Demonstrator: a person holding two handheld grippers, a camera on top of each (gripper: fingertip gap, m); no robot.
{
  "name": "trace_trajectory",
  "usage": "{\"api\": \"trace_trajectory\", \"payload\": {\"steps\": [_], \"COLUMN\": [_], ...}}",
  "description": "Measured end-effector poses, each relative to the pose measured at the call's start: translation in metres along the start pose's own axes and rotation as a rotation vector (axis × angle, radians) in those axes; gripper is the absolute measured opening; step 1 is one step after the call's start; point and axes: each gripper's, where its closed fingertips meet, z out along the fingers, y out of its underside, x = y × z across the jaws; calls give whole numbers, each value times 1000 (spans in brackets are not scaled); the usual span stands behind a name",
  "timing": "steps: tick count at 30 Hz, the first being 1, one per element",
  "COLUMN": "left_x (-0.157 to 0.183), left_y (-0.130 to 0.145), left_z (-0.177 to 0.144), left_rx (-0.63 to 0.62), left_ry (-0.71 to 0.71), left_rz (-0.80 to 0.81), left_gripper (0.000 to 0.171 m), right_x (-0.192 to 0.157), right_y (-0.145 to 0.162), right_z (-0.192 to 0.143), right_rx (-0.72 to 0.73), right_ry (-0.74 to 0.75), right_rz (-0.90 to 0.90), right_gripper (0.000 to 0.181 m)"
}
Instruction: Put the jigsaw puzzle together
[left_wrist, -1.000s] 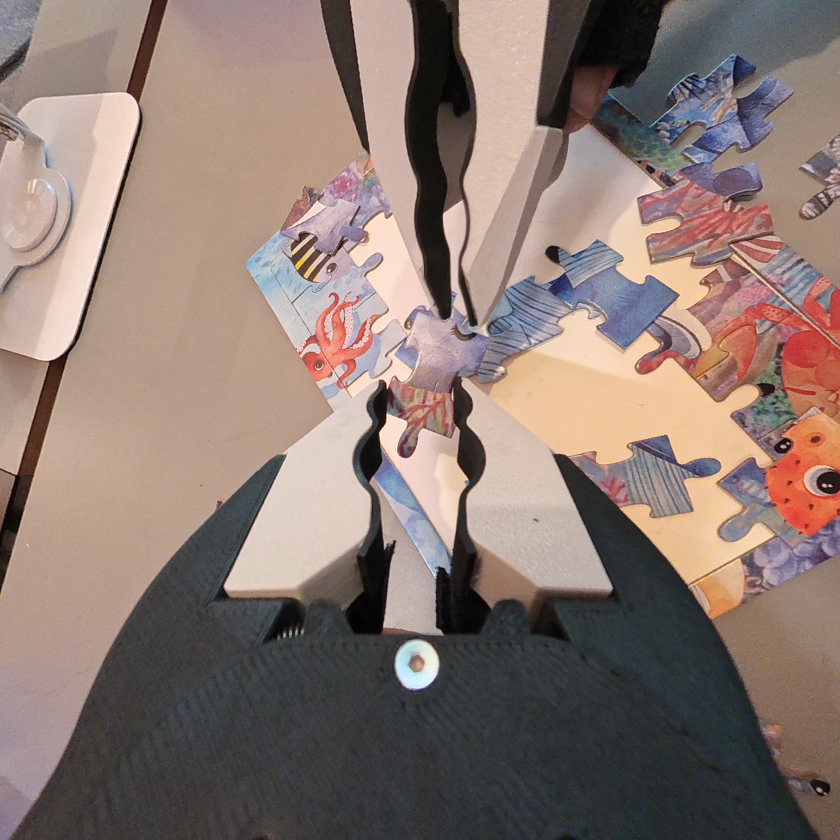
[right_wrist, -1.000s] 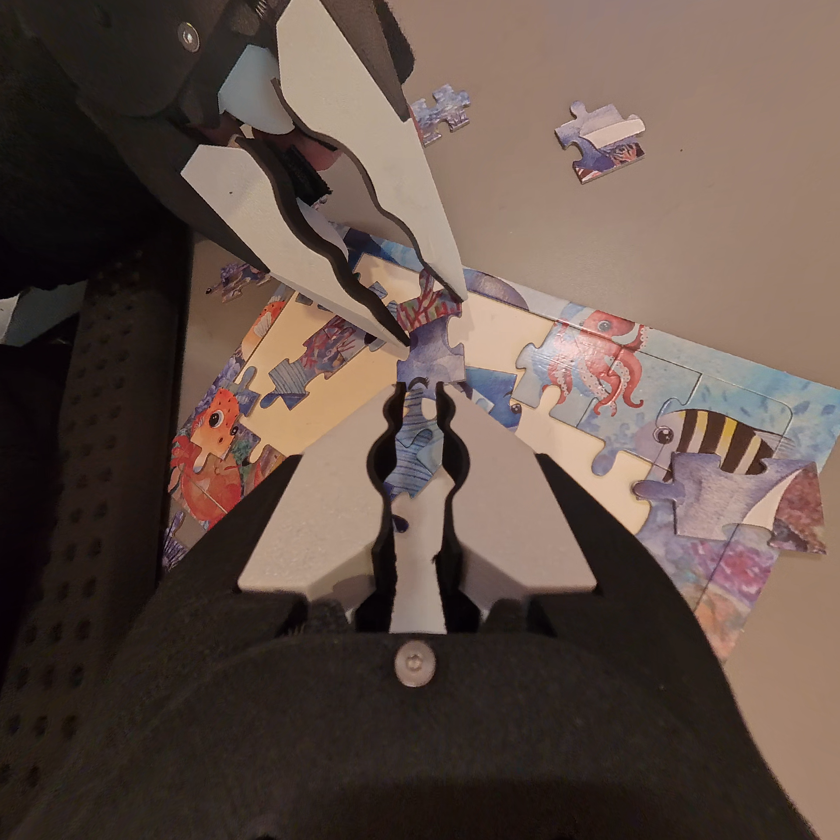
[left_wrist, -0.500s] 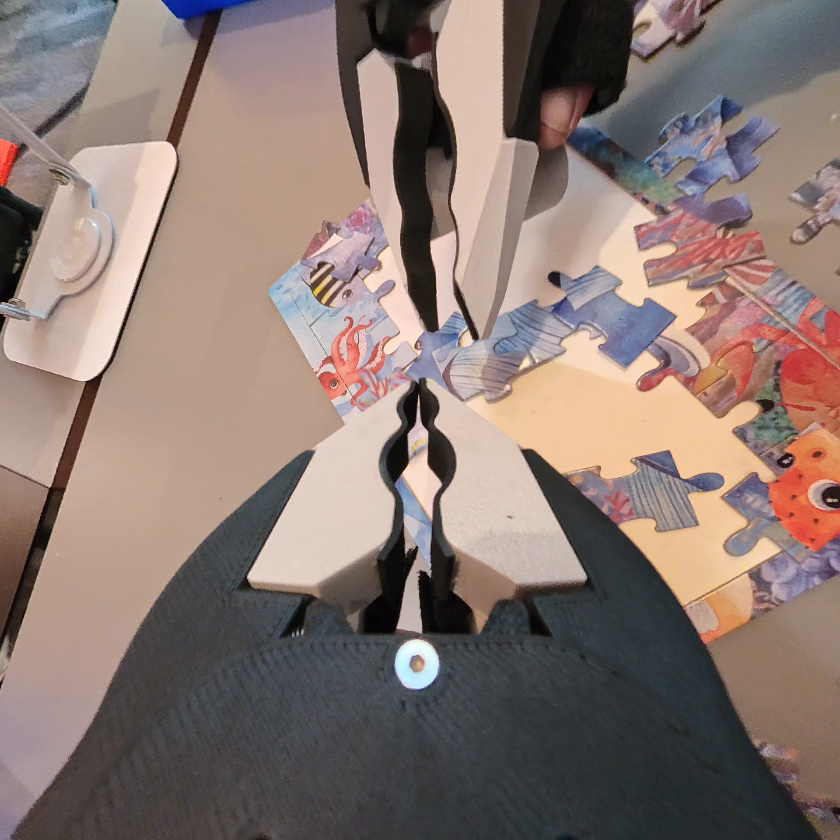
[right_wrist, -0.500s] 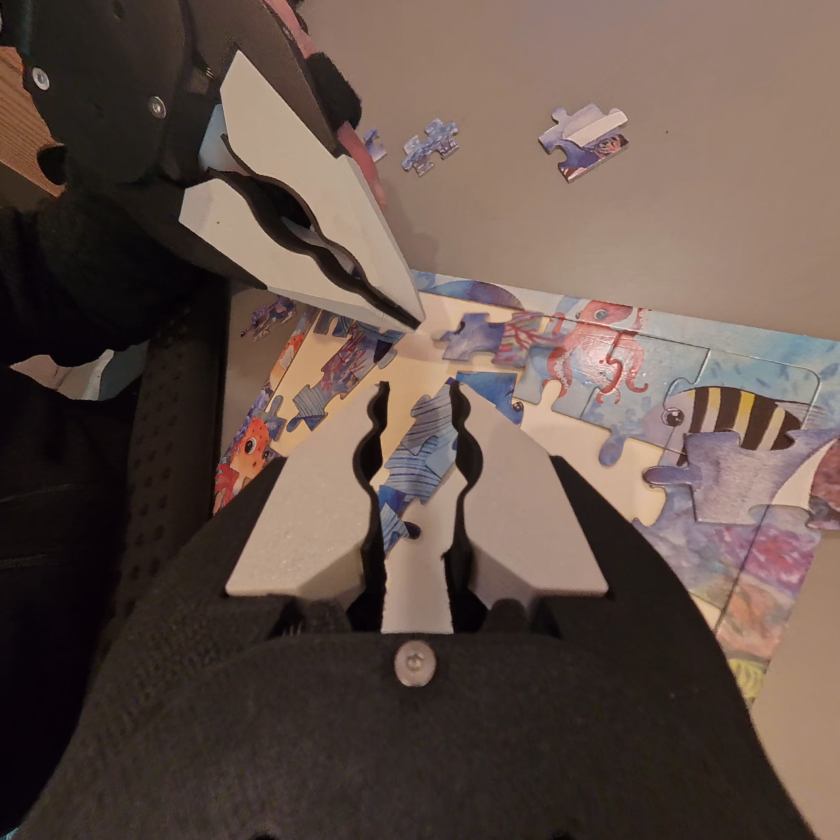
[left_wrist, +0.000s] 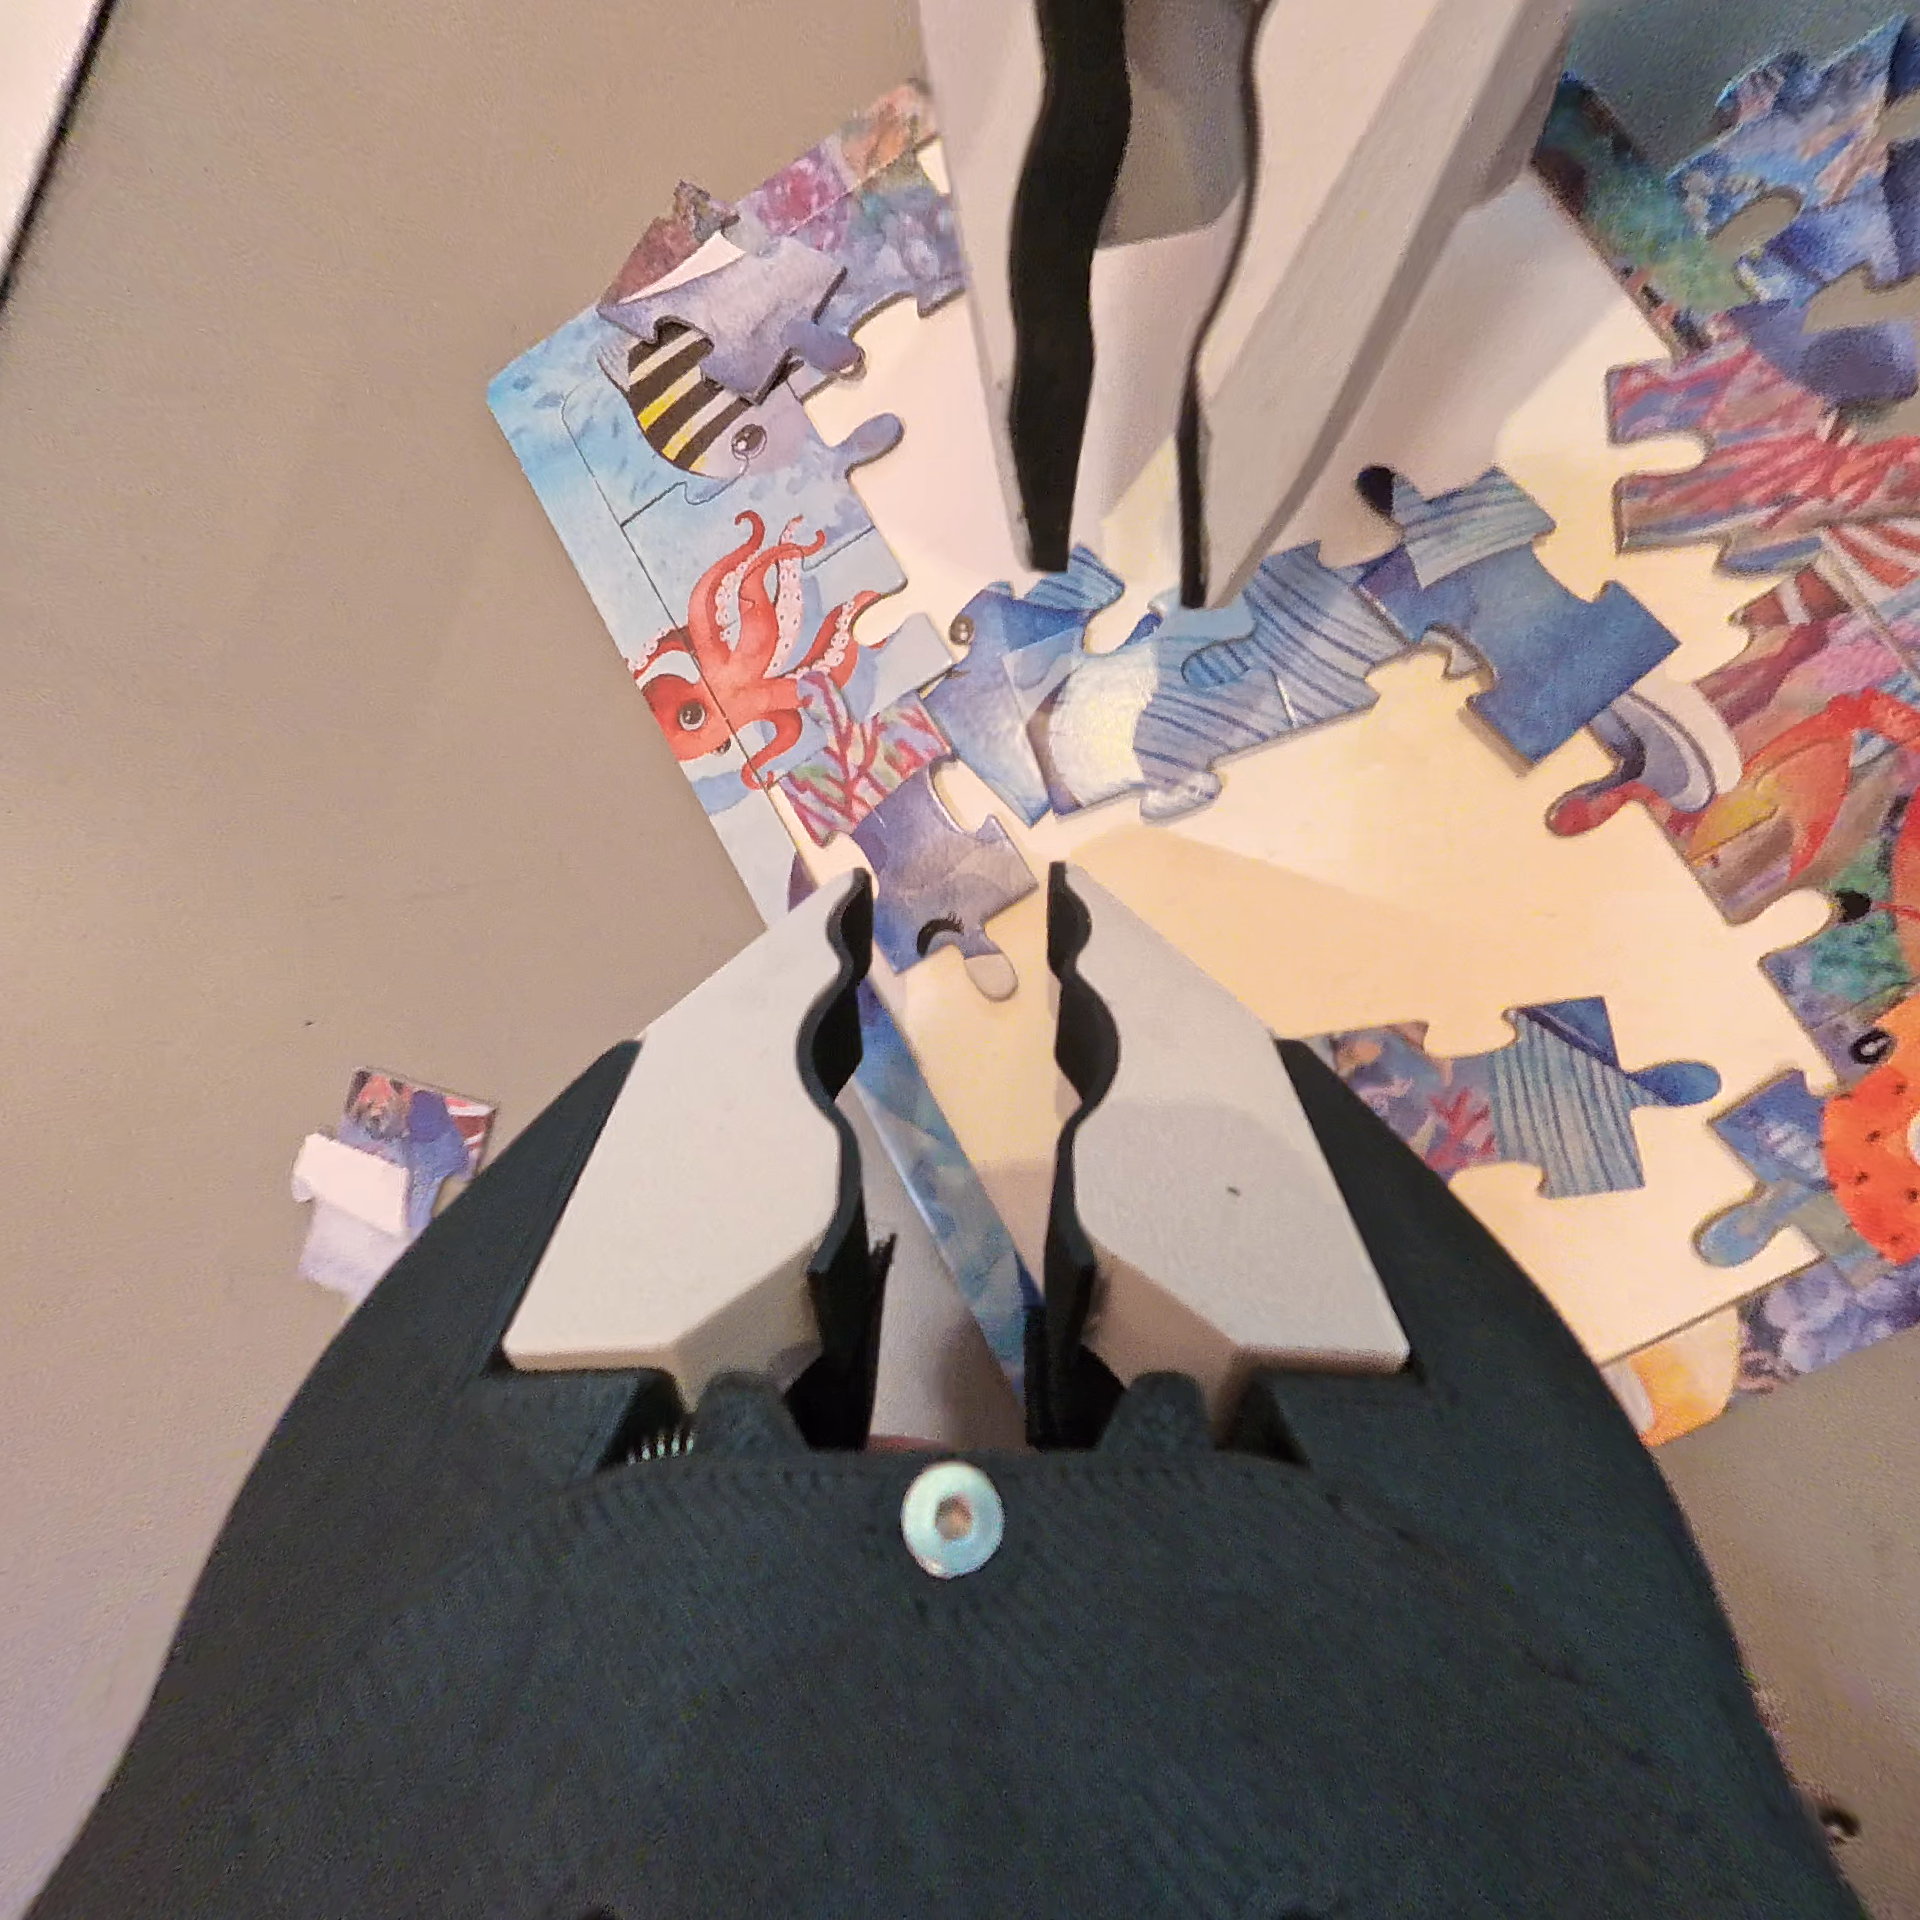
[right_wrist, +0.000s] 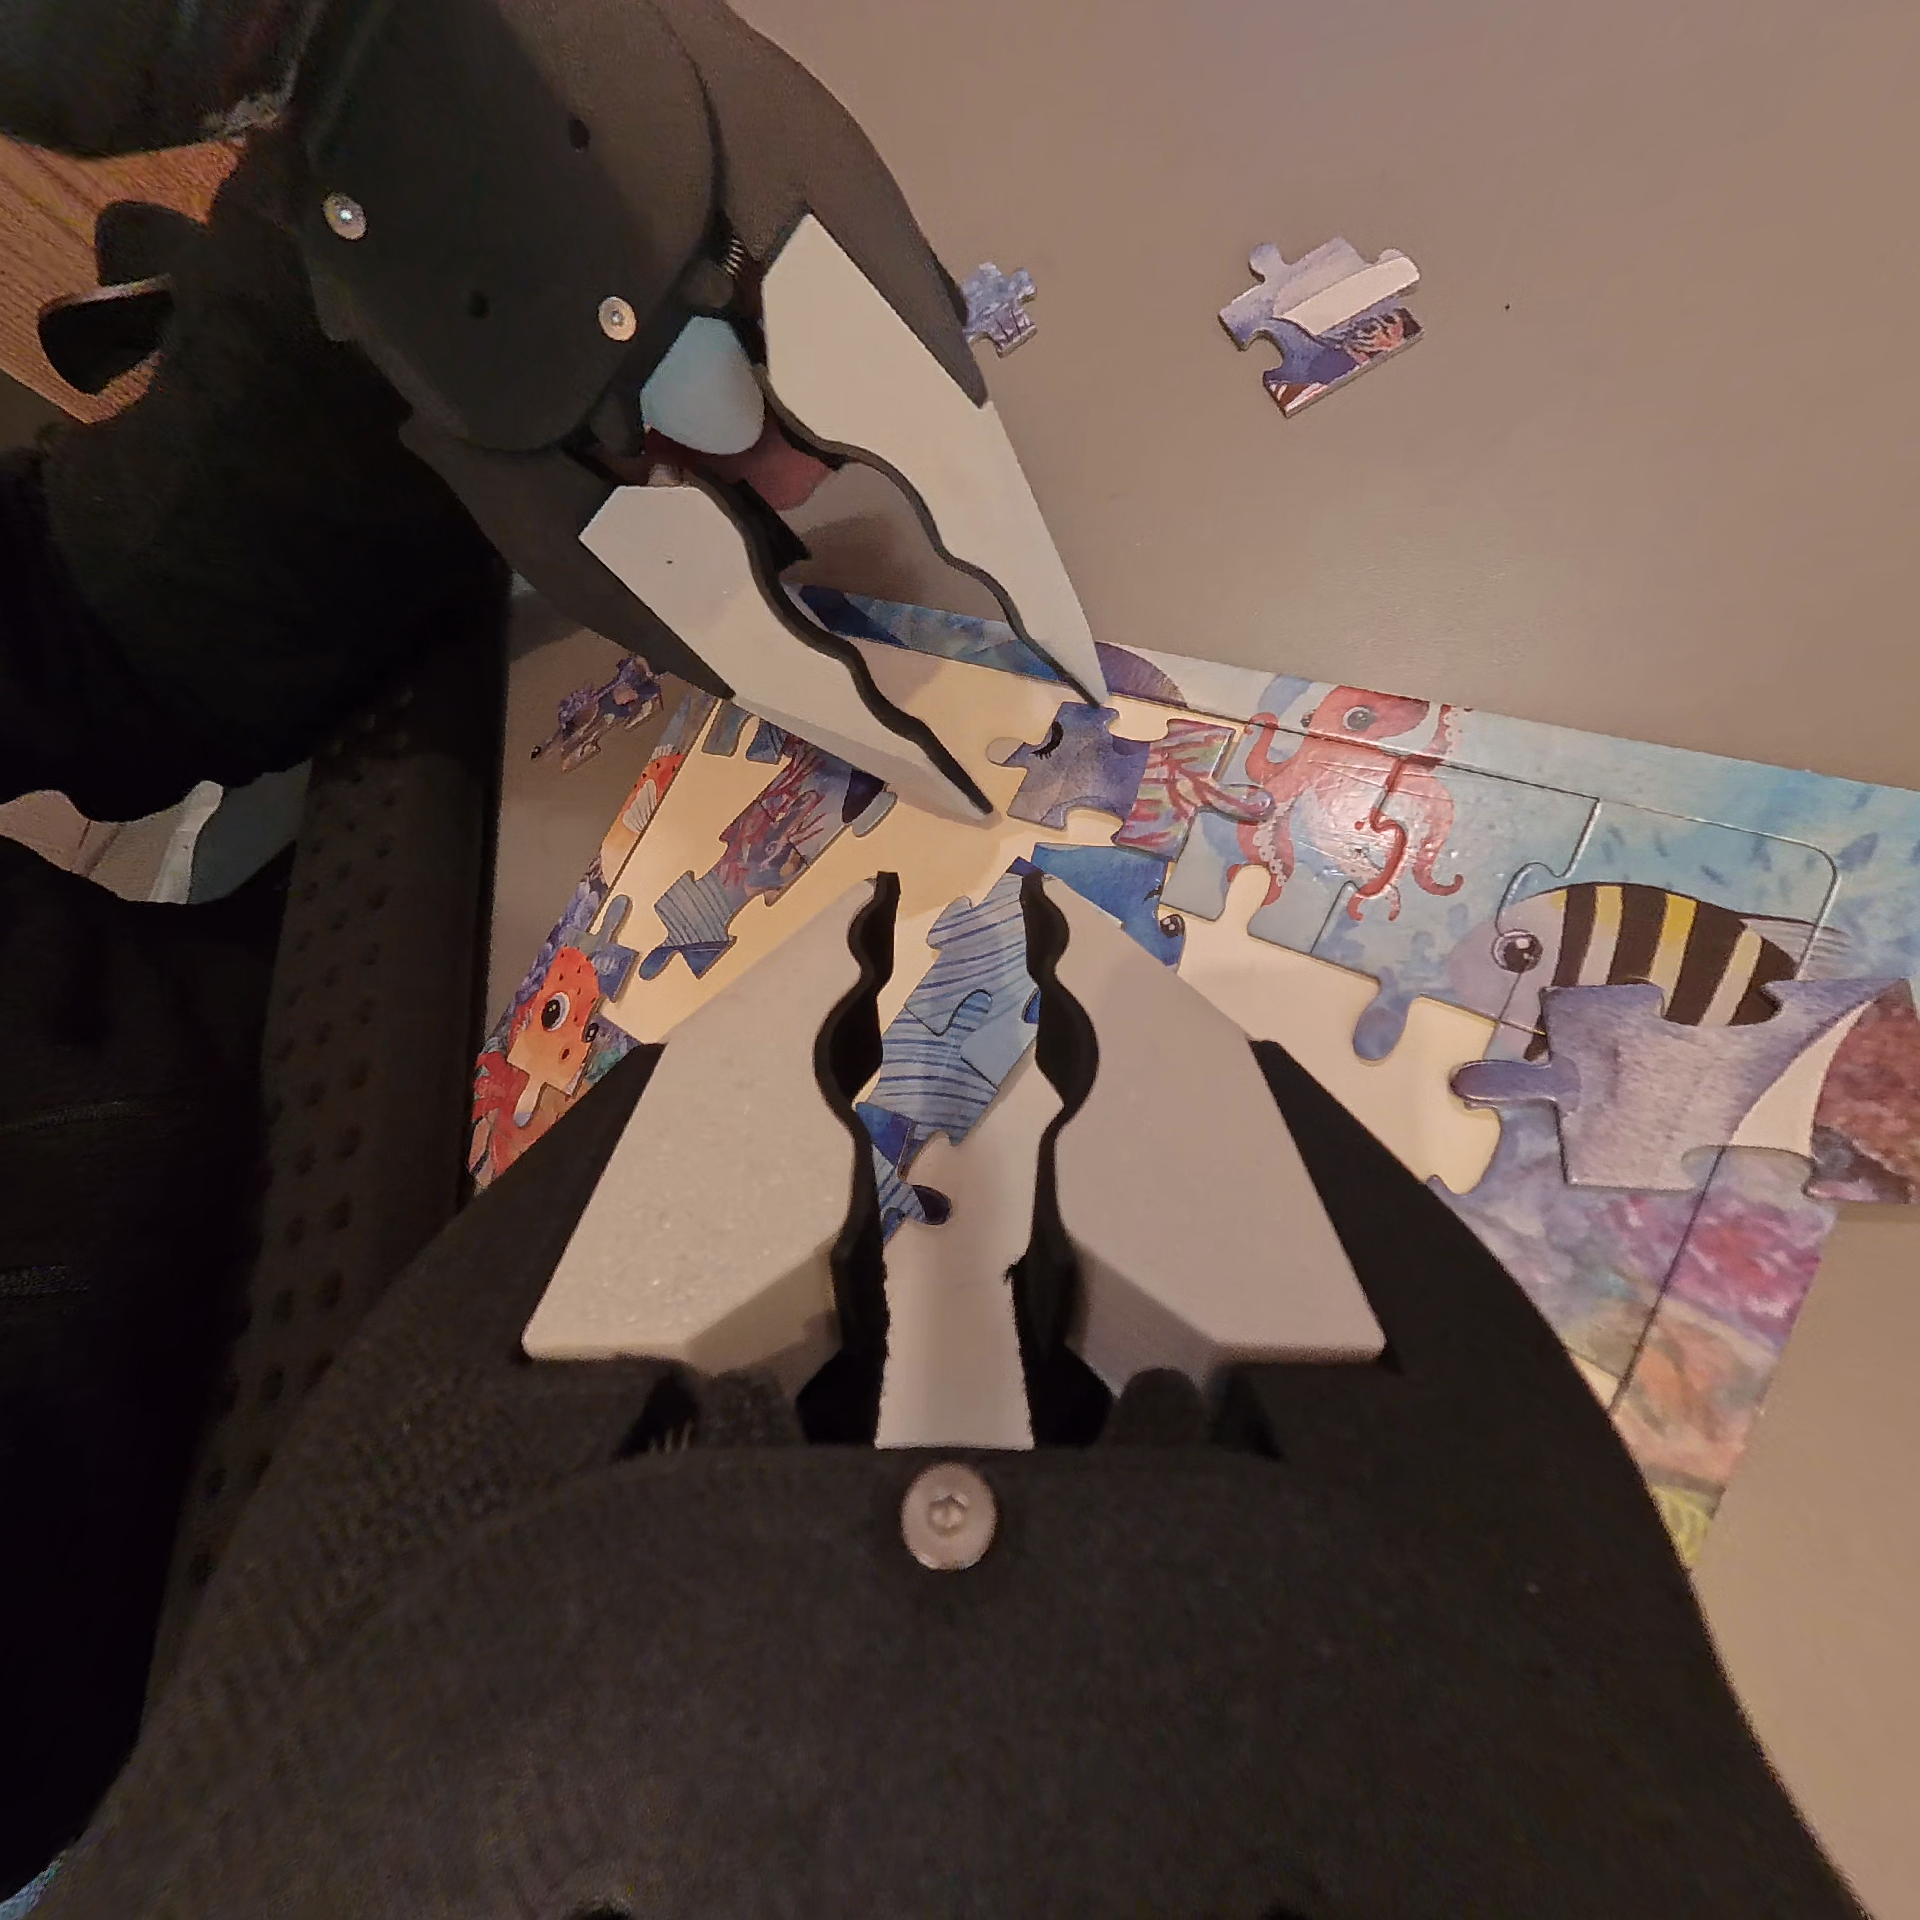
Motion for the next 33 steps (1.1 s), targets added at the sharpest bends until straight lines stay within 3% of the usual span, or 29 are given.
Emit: {"api": "trace_trajectory", "payload": {"steps": [13, 14, 16, 17, 23, 27, 33], "left_x": [0, 1, 3, 0, -3, -3, -5], "left_y": [2, 2, -3, -1, 0, -1, -2], "left_z": [7, 6, 6, 7, 6, 6, 10], "left_rx": [-5, -6, 11, -3, 1, 3, 4], "left_ry": [24, 25, 22, 0, -13, -13, -20], "left_rz": [-50, -42, -37, -30, -33, -43, -84], "left_gripper": [28, 26, 0, 0, 3, 28, 28], "right_x": [-2, -1, -1, 0, 0, 0, 1], "right_y": [-1, -2, -2, -2, -3, -3, -2], "right_z": [-1, -1, -2, -2, -3, -3, -3], "right_rx": [3, 5, 9, 11, 13, 13, 11], "right_ry": [-2, 0, 2, 4, 10, 12, 11], "right_rz": [-10, -10, -9, -9, -11, -12, -12], "right_gripper": [22, 21, 21, 21, 21, 21, 21]}}
